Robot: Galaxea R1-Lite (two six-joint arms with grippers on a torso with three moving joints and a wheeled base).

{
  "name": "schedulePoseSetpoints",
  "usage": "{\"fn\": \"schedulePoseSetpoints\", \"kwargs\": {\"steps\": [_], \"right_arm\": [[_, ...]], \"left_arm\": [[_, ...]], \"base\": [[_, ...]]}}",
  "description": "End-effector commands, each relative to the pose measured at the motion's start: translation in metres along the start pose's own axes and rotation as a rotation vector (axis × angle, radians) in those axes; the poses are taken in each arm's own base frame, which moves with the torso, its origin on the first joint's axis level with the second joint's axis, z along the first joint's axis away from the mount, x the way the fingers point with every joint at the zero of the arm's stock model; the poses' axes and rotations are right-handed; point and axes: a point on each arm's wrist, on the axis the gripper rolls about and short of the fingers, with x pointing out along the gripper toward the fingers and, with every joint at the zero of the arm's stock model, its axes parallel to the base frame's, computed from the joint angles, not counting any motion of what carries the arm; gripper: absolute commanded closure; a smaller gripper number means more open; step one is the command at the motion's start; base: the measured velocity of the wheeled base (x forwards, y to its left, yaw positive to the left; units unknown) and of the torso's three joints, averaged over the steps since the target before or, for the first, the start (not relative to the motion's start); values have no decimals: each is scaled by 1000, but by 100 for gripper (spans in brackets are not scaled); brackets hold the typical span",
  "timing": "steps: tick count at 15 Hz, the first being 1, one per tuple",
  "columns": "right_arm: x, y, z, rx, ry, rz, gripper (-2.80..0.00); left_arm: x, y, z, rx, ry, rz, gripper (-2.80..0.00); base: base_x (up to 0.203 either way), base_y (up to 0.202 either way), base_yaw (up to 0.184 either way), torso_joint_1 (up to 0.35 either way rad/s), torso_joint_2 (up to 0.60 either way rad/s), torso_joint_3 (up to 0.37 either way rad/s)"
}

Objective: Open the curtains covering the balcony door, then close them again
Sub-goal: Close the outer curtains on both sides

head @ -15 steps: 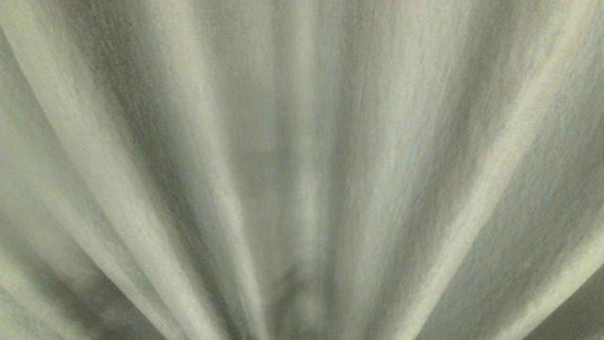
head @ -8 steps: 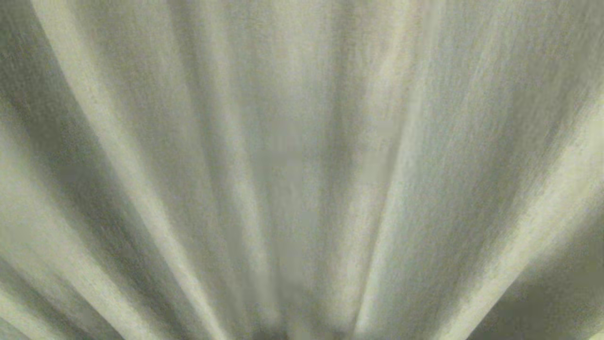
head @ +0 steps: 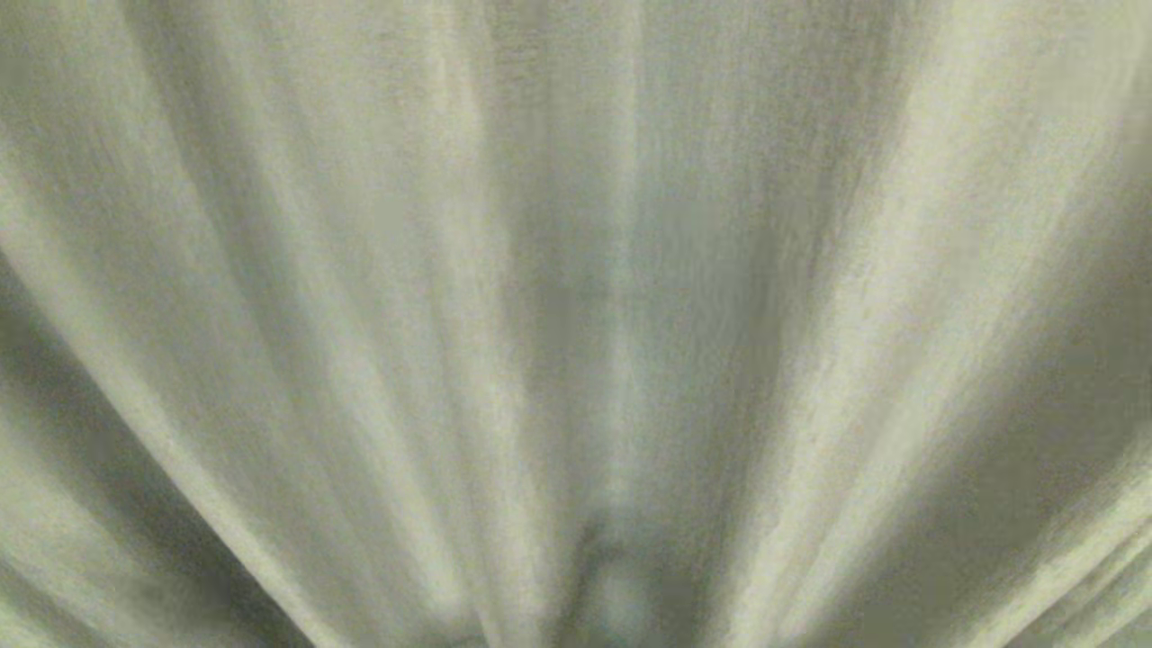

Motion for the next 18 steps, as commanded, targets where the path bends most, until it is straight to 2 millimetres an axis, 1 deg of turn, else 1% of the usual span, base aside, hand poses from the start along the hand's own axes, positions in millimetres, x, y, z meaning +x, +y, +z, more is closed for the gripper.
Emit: {"fn": "schedulePoseSetpoints", "kwargs": {"steps": [1, 18], "right_arm": [[0, 0, 0, 0, 0, 0, 0], [0, 0, 0, 0, 0, 0, 0]], "left_arm": [[0, 0, 0, -1, -2, 2, 0], [0, 0, 0, -1, -2, 3, 0]], "base": [[0, -191, 4, 4, 9, 2], [0, -192, 3, 3, 3, 3]]}}
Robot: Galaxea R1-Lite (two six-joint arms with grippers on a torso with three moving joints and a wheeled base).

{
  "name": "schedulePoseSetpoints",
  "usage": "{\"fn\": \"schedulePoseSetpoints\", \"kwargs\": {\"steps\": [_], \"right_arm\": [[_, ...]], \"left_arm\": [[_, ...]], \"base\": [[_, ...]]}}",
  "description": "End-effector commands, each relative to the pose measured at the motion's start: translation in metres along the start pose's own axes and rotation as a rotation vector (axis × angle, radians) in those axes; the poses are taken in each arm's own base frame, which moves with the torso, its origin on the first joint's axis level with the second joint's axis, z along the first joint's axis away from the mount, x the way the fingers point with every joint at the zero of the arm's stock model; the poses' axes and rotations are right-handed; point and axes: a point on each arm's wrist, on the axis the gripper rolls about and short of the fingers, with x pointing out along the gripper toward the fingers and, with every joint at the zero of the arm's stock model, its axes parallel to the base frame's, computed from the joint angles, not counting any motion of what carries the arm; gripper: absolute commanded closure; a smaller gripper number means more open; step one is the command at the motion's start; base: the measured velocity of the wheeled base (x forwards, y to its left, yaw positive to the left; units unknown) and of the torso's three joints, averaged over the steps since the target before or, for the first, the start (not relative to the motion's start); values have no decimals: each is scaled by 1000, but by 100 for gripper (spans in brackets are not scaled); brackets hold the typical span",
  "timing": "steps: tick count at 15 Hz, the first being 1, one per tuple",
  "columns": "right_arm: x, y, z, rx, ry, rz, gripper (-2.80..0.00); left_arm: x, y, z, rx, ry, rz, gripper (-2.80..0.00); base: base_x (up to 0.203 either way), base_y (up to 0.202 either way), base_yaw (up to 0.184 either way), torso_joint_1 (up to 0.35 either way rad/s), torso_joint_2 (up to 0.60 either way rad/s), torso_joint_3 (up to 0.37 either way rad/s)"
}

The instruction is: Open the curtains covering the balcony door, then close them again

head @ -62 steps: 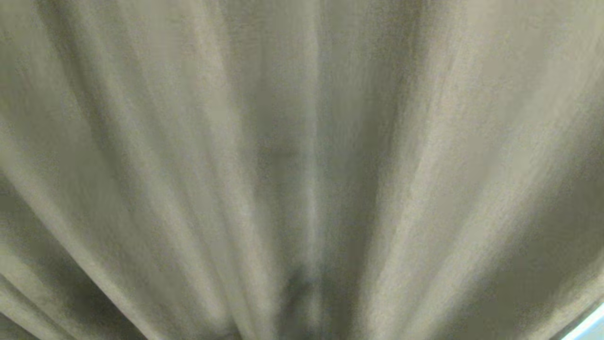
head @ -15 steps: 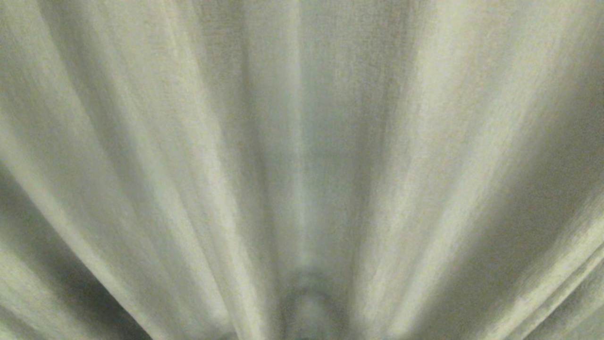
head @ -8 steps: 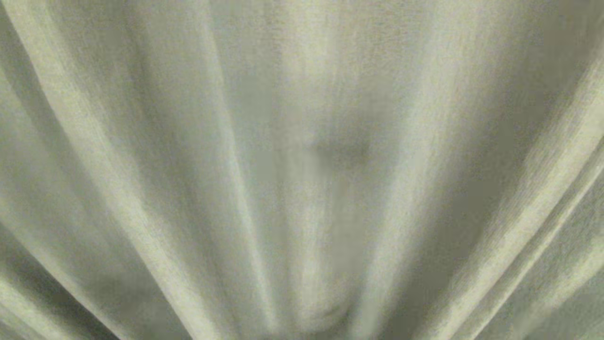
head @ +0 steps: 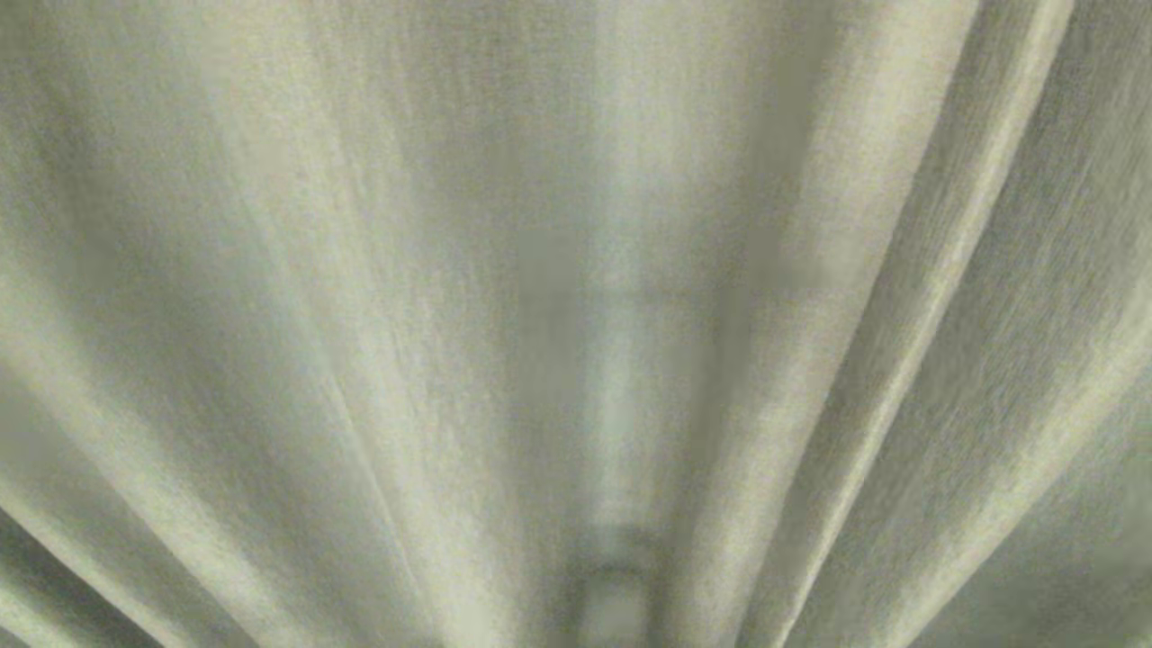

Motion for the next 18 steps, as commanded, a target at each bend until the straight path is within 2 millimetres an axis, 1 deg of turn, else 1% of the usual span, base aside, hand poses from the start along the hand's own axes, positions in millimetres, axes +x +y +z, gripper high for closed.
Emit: {"fn": "schedulePoseSetpoints", "kwargs": {"steps": [1, 5, 7, 18], "right_arm": [[0, 0, 0, 0, -1, 0, 0], [0, 0, 0, 0, -1, 0, 0], [0, 0, 0, 0, -1, 0, 0], [0, 0, 0, 0, -1, 0, 0]], "left_arm": [[0, 0, 0, 1, -2, 2, 0], [0, 0, 0, 1, -2, 2, 0], [0, 0, 0, 1, -2, 2, 0], [0, 0, 0, 1, -2, 2, 0]], "base": [[0, -194, 4, -2, 2, 2], [0, -192, 2, 3, 1, 3], [0, -124, 0, 4, 2, 2], [0, 0, 0, 0, 0, 0]]}}
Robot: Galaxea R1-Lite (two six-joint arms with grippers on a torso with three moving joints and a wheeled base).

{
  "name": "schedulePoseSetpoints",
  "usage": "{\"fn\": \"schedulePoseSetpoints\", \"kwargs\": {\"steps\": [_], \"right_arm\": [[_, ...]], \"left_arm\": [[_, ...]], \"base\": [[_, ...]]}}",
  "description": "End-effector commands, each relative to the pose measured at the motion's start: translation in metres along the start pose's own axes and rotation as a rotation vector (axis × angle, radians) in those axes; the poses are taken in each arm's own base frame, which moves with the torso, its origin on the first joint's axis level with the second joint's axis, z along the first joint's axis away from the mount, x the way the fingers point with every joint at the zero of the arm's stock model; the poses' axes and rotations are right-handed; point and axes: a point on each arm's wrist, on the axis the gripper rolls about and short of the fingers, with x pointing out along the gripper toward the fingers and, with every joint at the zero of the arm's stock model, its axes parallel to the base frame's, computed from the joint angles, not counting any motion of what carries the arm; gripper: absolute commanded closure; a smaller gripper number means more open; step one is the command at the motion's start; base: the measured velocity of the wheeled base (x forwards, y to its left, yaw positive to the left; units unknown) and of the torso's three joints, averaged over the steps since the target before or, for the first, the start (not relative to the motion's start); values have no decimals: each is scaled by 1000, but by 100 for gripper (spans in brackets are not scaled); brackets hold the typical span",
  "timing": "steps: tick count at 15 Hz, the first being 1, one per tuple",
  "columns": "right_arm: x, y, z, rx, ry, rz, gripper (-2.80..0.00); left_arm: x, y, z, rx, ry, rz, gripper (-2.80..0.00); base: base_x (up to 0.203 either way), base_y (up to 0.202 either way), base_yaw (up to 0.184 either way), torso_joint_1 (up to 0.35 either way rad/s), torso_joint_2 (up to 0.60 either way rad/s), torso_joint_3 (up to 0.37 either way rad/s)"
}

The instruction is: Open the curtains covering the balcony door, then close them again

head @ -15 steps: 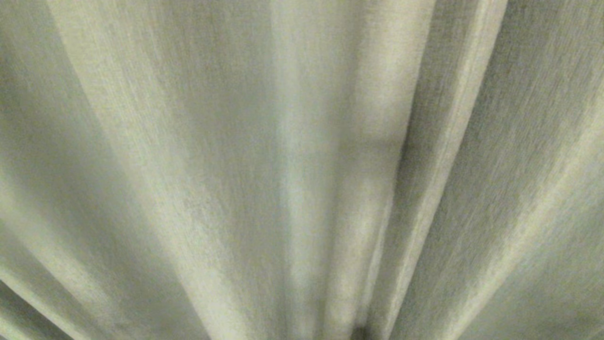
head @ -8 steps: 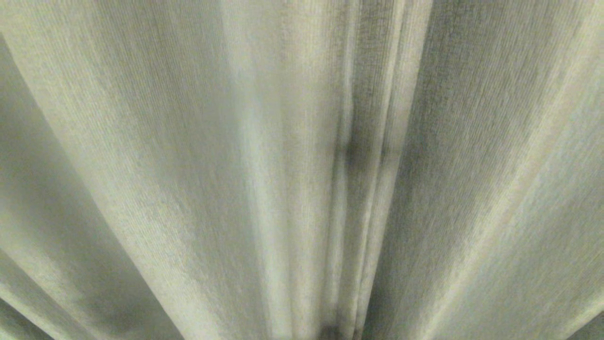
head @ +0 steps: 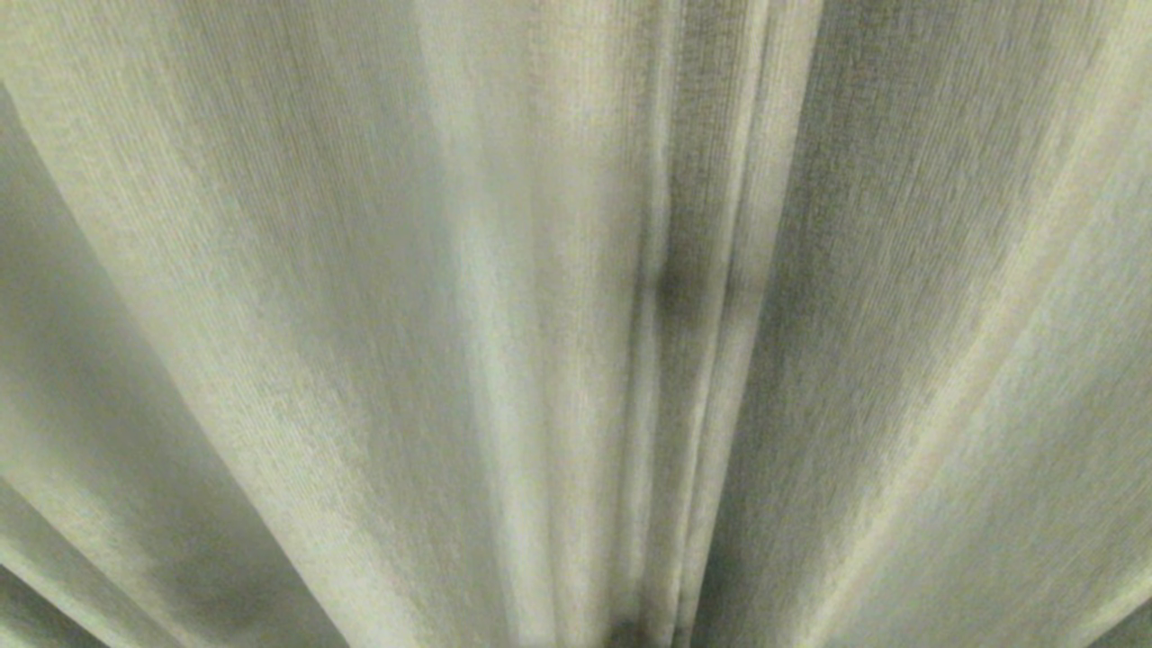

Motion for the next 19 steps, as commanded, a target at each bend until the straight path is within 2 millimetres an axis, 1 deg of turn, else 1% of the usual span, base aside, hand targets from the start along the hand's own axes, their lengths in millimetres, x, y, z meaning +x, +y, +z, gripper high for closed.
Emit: {"fn": "schedulePoseSetpoints", "kwargs": {"steps": [1, 19], "right_arm": [[0, 0, 0, 0, -1, 0, 0], [0, 0, 0, -1, -1, 0, 0]], "left_arm": [[0, 0, 0, 0, -2, 1, 0], [0, 0, 0, 0, -1, 0, 0]], "base": [[0, 0, 0, 0, 0, 0], [0, 0, 0, 0, 0, 0]]}}
